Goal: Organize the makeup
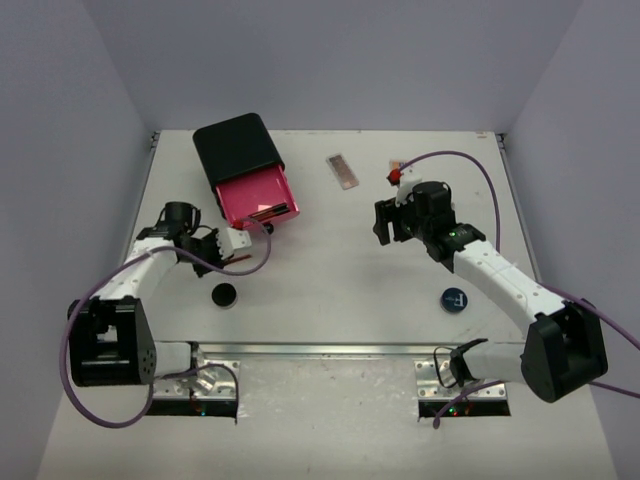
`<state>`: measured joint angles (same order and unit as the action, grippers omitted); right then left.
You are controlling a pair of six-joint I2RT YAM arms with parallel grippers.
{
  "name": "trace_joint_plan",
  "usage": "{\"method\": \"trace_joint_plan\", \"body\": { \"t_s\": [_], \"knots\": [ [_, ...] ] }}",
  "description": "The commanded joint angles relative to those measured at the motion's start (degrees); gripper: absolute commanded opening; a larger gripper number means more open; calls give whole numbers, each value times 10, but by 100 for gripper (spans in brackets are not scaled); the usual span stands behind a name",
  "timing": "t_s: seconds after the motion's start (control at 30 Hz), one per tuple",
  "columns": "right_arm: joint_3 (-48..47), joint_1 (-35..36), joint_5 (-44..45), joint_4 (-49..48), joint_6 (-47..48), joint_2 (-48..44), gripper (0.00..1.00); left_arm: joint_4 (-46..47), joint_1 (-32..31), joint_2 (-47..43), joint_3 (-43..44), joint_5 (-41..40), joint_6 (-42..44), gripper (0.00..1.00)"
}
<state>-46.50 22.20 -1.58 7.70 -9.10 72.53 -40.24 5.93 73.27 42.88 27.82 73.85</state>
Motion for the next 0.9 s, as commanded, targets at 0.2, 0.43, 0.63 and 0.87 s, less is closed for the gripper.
{"method": "trace_joint_plan", "body": {
  "t_s": [0.2, 0.43, 0.63, 0.87],
  "knots": [
    [-32, -4, -9, -4, -13, -13, 72, -102, -173, 19, 105, 10, -111, 0],
    [-34, -4, -11, -1, -21, -22, 72, -110, -181, 24, 250, 90, -229, 0],
    [-33, -3, -29, -12, -33, -12, 72, -45, -181, 36, 380, -2, -303, 0],
    [-41, -3, -59, -10, -46, 8, 72, 68, -180, 57, 330, -223, -268, 0]
  ]
}}
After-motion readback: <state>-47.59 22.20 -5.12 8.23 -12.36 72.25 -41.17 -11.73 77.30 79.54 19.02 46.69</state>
